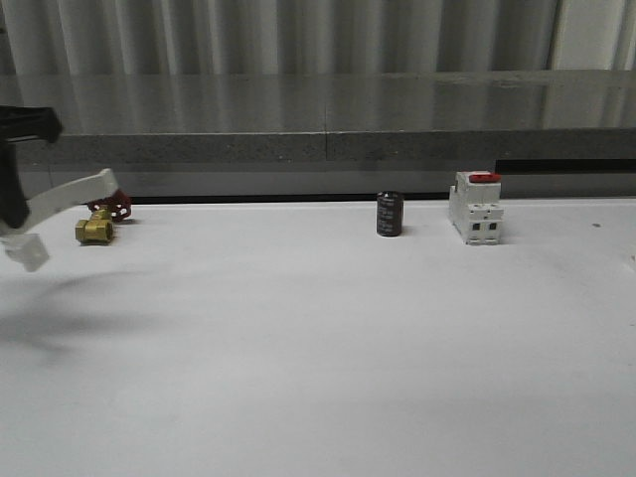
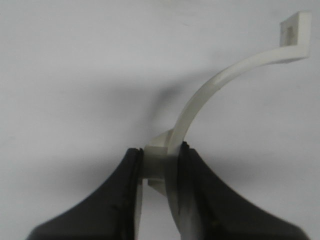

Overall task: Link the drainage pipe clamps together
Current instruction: 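Lift the clamp half and set it down in front of the robot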

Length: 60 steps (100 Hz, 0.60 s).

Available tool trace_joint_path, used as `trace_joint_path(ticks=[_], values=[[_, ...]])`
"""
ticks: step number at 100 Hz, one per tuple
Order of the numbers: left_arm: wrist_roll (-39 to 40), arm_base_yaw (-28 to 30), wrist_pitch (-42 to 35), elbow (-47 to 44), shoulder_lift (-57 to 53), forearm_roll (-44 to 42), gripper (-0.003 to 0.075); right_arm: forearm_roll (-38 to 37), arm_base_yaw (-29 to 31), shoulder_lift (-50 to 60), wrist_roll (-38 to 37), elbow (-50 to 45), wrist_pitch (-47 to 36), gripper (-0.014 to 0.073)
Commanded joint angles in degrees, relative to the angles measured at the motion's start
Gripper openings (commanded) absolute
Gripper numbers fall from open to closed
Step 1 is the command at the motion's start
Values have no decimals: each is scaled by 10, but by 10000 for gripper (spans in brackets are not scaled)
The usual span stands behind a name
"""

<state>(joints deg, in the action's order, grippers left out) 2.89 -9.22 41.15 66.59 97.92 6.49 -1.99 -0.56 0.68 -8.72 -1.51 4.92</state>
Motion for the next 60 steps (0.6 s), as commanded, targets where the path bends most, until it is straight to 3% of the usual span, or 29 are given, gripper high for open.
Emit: trace_joint_path(ticks=[1,28,60], values=[[47,-46,-32,10,-25,-1,-20,-1,0,10,4,9,-49,-67],[156,-149,-61,11,25,-34,-20,-1,0,10,4,9,-49,-67],[217,-197,-83,26,71,-59,-20,-1,0,10,4,9,-49,-67]])
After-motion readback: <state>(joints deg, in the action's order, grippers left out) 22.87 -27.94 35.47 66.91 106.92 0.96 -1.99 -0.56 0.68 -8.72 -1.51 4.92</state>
